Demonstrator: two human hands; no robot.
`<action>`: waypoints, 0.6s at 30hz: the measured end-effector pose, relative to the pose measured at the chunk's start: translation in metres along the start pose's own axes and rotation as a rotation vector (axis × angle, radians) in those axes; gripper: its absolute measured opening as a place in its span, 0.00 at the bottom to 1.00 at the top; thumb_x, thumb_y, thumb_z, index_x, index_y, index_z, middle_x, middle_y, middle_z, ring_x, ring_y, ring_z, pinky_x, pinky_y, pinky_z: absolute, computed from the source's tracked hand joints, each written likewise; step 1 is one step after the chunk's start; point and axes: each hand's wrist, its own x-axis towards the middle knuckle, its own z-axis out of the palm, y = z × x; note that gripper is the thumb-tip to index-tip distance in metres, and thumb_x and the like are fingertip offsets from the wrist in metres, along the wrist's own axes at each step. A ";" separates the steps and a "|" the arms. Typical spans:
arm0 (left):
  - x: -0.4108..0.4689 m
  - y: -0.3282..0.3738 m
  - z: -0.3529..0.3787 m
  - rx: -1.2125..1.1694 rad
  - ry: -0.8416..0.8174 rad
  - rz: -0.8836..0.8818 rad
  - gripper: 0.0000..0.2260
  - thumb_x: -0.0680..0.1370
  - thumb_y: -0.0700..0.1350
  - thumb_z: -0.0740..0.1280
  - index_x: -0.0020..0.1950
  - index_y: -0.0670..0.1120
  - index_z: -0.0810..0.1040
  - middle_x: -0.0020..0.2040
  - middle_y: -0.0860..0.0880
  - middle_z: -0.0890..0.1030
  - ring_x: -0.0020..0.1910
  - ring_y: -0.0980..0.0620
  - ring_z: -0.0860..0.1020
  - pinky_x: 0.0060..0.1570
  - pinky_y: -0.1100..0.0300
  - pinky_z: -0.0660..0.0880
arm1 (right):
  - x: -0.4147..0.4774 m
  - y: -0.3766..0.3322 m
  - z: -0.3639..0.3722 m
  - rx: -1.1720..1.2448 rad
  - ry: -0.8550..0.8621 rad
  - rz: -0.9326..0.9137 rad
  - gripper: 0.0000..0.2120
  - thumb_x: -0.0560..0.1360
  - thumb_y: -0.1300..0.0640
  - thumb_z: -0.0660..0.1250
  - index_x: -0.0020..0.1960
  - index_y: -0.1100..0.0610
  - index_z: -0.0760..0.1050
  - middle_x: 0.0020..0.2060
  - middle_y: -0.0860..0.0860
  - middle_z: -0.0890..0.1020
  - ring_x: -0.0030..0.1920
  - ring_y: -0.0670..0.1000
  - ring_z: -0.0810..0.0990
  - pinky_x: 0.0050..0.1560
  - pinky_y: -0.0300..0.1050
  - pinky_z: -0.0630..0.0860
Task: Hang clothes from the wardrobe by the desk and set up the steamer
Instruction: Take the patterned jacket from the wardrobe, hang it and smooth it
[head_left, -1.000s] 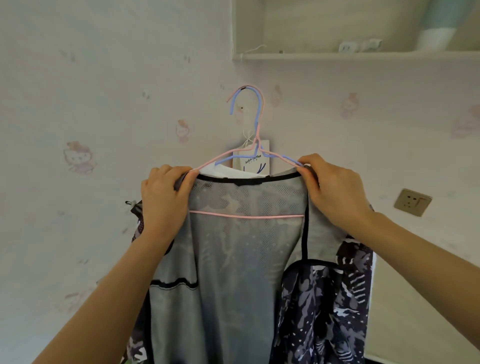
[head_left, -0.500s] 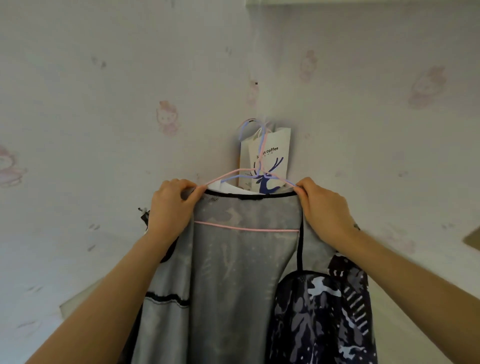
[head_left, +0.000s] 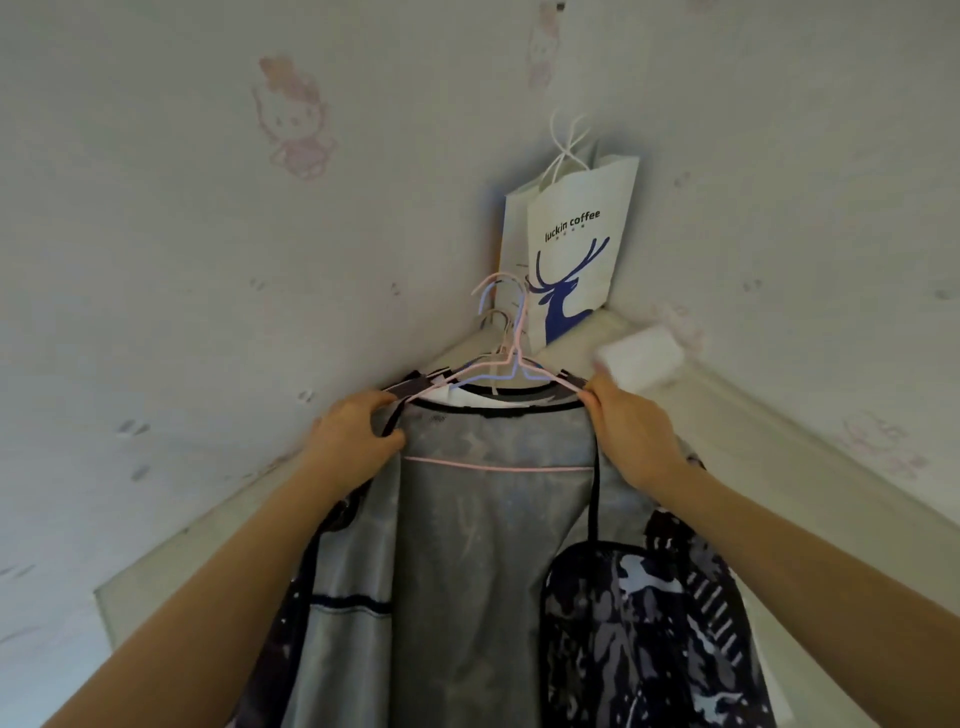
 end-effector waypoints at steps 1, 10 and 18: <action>0.001 -0.006 0.006 -0.012 -0.024 -0.008 0.24 0.72 0.47 0.70 0.68 0.48 0.72 0.66 0.45 0.75 0.63 0.44 0.74 0.64 0.51 0.70 | 0.001 0.000 0.006 0.003 -0.007 0.002 0.15 0.82 0.48 0.51 0.54 0.57 0.71 0.41 0.56 0.81 0.39 0.61 0.79 0.37 0.52 0.74; 0.006 -0.030 0.042 0.065 0.163 0.026 0.06 0.72 0.42 0.70 0.39 0.44 0.73 0.50 0.42 0.81 0.54 0.42 0.78 0.50 0.51 0.73 | 0.013 0.004 0.043 -0.012 -0.091 0.037 0.15 0.81 0.47 0.50 0.53 0.56 0.69 0.41 0.57 0.81 0.40 0.62 0.80 0.39 0.55 0.76; 0.030 -0.004 0.063 -0.042 0.204 0.175 0.14 0.74 0.40 0.68 0.31 0.47 0.68 0.68 0.45 0.74 0.69 0.45 0.70 0.73 0.46 0.51 | 0.017 0.013 0.052 -0.044 -0.062 0.048 0.16 0.82 0.48 0.50 0.53 0.57 0.70 0.38 0.54 0.81 0.37 0.59 0.79 0.36 0.51 0.74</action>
